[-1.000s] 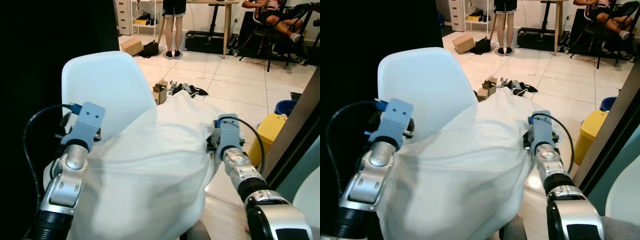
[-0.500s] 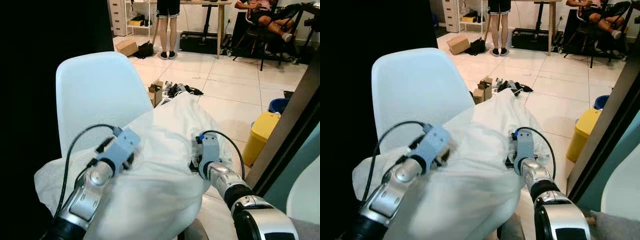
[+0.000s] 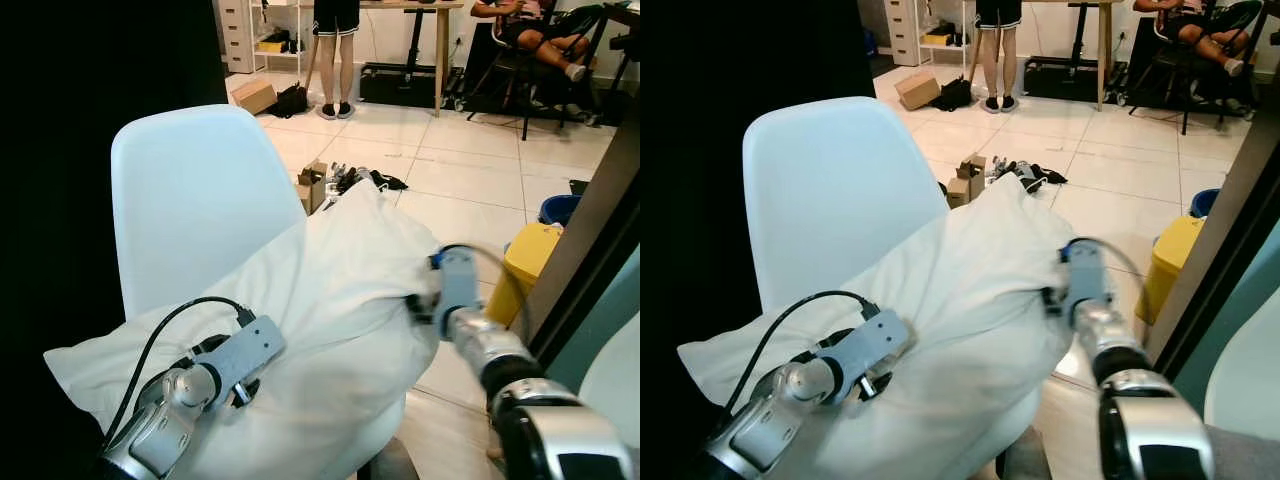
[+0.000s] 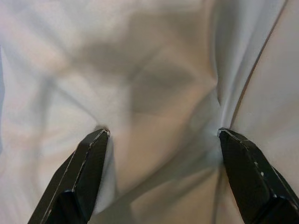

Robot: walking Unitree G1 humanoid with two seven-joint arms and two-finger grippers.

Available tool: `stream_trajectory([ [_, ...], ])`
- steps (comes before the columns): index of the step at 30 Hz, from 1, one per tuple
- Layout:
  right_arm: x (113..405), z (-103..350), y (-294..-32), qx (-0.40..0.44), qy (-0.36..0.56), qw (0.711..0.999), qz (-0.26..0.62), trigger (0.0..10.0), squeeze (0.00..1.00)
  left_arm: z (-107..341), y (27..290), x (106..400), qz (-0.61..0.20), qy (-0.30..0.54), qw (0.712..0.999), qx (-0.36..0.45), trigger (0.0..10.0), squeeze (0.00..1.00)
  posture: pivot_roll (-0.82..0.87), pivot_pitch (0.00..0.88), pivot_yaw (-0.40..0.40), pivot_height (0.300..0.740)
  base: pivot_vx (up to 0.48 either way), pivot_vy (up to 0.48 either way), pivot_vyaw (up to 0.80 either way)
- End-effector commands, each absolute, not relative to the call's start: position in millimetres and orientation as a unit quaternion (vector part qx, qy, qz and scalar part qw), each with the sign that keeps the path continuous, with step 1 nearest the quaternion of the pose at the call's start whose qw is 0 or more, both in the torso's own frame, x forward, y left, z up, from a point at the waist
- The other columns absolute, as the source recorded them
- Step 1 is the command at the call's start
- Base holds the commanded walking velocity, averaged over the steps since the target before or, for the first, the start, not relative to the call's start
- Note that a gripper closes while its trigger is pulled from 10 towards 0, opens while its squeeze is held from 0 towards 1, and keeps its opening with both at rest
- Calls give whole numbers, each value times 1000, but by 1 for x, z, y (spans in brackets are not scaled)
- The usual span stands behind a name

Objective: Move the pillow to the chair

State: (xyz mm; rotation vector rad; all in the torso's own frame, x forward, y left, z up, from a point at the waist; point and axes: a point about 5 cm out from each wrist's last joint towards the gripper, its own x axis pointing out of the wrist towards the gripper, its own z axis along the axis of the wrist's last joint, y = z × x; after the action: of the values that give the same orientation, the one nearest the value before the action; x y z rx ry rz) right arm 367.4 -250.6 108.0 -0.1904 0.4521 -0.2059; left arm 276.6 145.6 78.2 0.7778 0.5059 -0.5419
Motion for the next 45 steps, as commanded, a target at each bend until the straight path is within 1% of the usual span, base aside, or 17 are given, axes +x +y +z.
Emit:
stream_trajectory([
  [1,375,132,-259,-133,179,967,-124,10000,1000,58,163,265,-251,309,836,379,10000,0,-155,21,-3,547,0,0,0],
  [6,377,160,-283,-174,126,964,-157,10000,1000,57,165,266,-251,314,832,382,10000,0,-168,24,3,547,0,0,0],
  [9,384,169,-267,-139,84,981,-106,10000,1000,58,163,268,-251,309,834,383,10000,0,-169,26,4,547,0,0,0],
  [15,387,175,-257,-104,50,990,-86,10000,1000,60,164,269,-245,305,838,382,10000,0,-162,27,3,547,0,0,0],
  [16,389,189,-253,-93,2,992,-82,10000,0,62,165,270,-239,303,840,382,10000,0,-161,27,5,547,0,0,0],
  [18,391,202,-250,-84,-42,992,-79,10000,0,62,167,271,-234,303,841,382,10000,0,-161,27,5,547,0,0,0],
  [20,394,225,-232,-14,-112,993,-22,10000,0,66,170,275,-219,294,848,383,10000,0,-165,26,5,547,0,0,0],
  [21,396,228,-220,30,-122,992,29,10000,0,73,171,281,-196,275,863,377,10000,0,-167,25,3,551,0,0,0],
  [22,396,228,-220,30,-122,992,29,10000,0,73,171,281,-196,275,863,377,10000,0,-167,25,3,551,0,0,0],
  [24,396,226,-204,70,-122,987,80,10000,0,90,174,294,-140,229,894,358,10000,0,-166,22,-2,561,0,0,0],
  [25,396,226,-204,70,-122,987,80,10000,0,90,174,294,-140,229,894,358,10000,0,-166,22,-2,561,0,0,0],
  [26,396,220,-199,77,-115,986,90,10000,0,103,177,302,-98,195,916,336,10000,0,-160,17,-7,566,0,0,0],
  [27,396,220,-199,77,-115,986,90,10000,0,103,177,302,-98,195,916,336,10000,0,-160,17,-7,566,0,0,0],
  [29,395,203,-182,88,-91,985,114,10000,0,133,184,314,-19,110,950,292,10000,0,-158,13,-9,576,0,0,0],
  [32,394,195,-171,92,-81,984,131,10000,0,147,186,317,11,71,969,238,10000,0,-160,8,-8,586,0,0,0],
  [38,395,193,-162,90,-79,982,147,10000,0,155,178,318,22,41,986,159,10000,0,-160,0,-13,606,-320,0,0],
  [45,393,188,-153,95,-69,978,175,10000,0,154,170,319,27,27,990,132,10000,0,-160,0,-14,631,0,0,0],
])
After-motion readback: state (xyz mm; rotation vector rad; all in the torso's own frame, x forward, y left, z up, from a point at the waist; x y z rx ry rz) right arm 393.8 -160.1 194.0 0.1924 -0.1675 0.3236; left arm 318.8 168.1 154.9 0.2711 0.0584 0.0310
